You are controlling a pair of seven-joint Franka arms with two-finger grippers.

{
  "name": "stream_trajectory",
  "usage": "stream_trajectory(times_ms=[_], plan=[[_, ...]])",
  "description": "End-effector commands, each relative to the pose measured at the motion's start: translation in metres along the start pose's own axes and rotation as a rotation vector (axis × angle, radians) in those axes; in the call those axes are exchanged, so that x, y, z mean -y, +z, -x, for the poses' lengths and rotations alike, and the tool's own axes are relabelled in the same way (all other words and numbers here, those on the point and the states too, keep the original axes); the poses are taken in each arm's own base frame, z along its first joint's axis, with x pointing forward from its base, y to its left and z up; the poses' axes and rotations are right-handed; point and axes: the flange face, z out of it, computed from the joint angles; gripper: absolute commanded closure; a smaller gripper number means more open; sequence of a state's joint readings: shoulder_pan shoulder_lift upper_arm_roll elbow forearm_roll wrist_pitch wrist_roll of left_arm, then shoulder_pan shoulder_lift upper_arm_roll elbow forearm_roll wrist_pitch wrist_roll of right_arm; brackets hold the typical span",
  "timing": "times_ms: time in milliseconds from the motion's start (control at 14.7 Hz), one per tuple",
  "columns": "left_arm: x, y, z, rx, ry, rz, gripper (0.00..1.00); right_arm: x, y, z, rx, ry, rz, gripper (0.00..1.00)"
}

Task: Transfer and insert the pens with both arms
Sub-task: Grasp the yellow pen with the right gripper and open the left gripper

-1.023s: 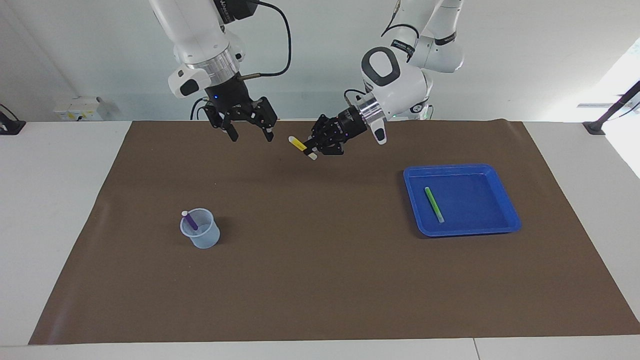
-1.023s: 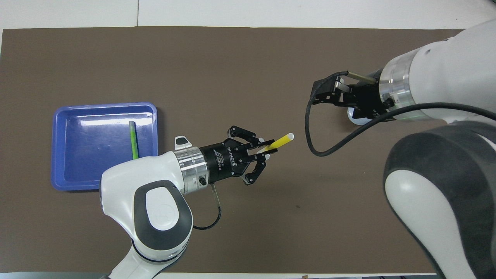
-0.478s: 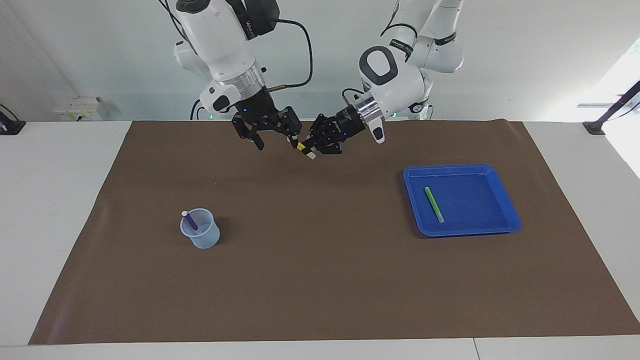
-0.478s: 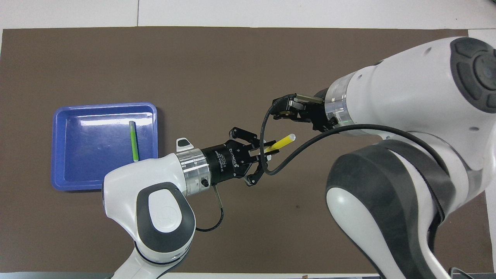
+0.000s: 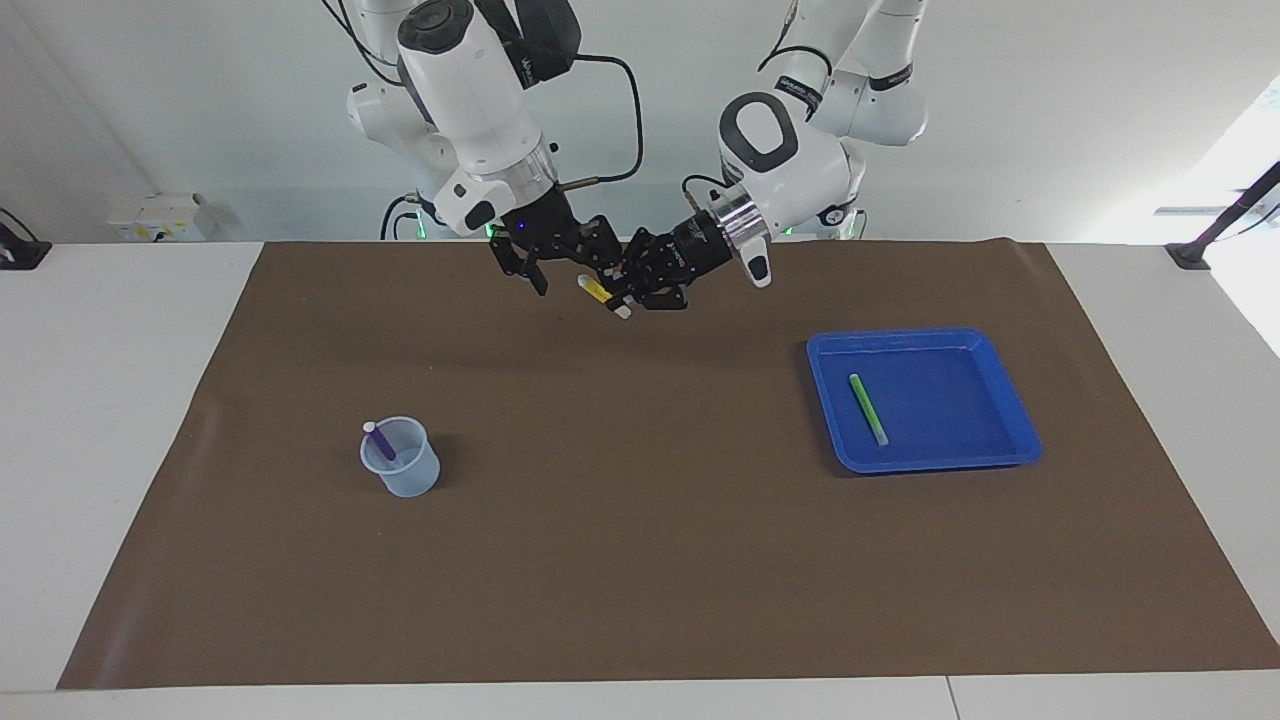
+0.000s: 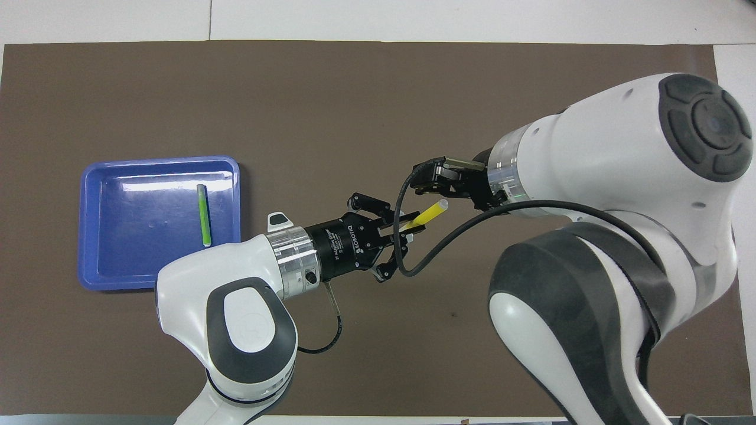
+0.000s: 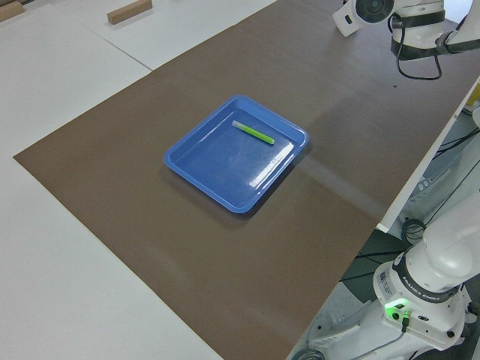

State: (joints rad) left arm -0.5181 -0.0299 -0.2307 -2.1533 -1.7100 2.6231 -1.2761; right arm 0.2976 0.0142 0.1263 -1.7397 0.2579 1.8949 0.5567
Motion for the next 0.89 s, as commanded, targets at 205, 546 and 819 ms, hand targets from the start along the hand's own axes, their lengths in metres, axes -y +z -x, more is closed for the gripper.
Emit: stream_trajectory(times_ms=[205, 546, 819], plan=[[0.0031, -0.0028, -0.0013, 0.001, -0.018, 0.026, 1.0, -0.0002, -0.0021, 0.0081, -0.006, -0.022, -0.025, 1.0], [0.0029, -0.003, -0.0009, 0.008, -0.03, 0.029, 1.0, 0.0011, -0.0039, 0.007, -0.009, -0.018, -0.028, 1.0], [0.0018, -0.0041, -0.0016, 0.009, -0.036, 0.042, 1.0, 0.0007, -0.0041, 0.0059, -0.011, -0.021, -0.028, 1.0]])
